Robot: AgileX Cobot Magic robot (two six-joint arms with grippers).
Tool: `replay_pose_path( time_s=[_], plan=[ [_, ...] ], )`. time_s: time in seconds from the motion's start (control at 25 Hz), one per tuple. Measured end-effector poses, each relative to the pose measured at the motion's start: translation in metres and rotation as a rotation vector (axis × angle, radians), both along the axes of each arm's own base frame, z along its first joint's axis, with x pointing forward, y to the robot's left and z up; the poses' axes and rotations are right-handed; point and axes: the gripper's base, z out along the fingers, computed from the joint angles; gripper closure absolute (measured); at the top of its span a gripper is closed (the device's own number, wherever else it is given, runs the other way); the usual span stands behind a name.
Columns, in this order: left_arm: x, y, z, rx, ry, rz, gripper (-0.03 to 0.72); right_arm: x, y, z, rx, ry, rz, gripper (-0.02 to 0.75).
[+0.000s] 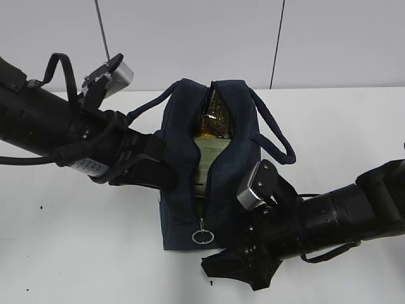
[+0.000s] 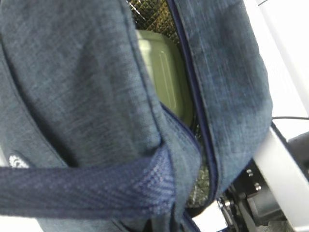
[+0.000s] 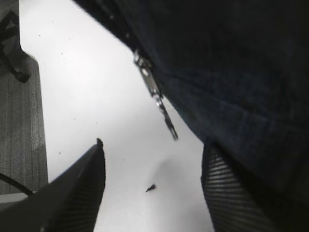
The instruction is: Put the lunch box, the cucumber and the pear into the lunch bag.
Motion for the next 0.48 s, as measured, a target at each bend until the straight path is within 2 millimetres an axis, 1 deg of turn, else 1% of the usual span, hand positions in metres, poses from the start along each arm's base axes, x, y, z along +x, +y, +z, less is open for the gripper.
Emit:
replay_pose_path(
  time_s=[0.16, 0.48],
  plan=[
    [0.0, 0.0, 0.0, 0.0, 0.0, 0.0, 0.701, 0.0051, 0.0019, 0.0031, 0.009, -0.018, 0.001, 0.247],
    [-0.0001, 0.0, 0.0, 0.0, 0.0, -0.001, 0.701, 0.0044, 0.0043, 0.0049, 0.046, -0.014, 0.021, 0.247]
  ],
)
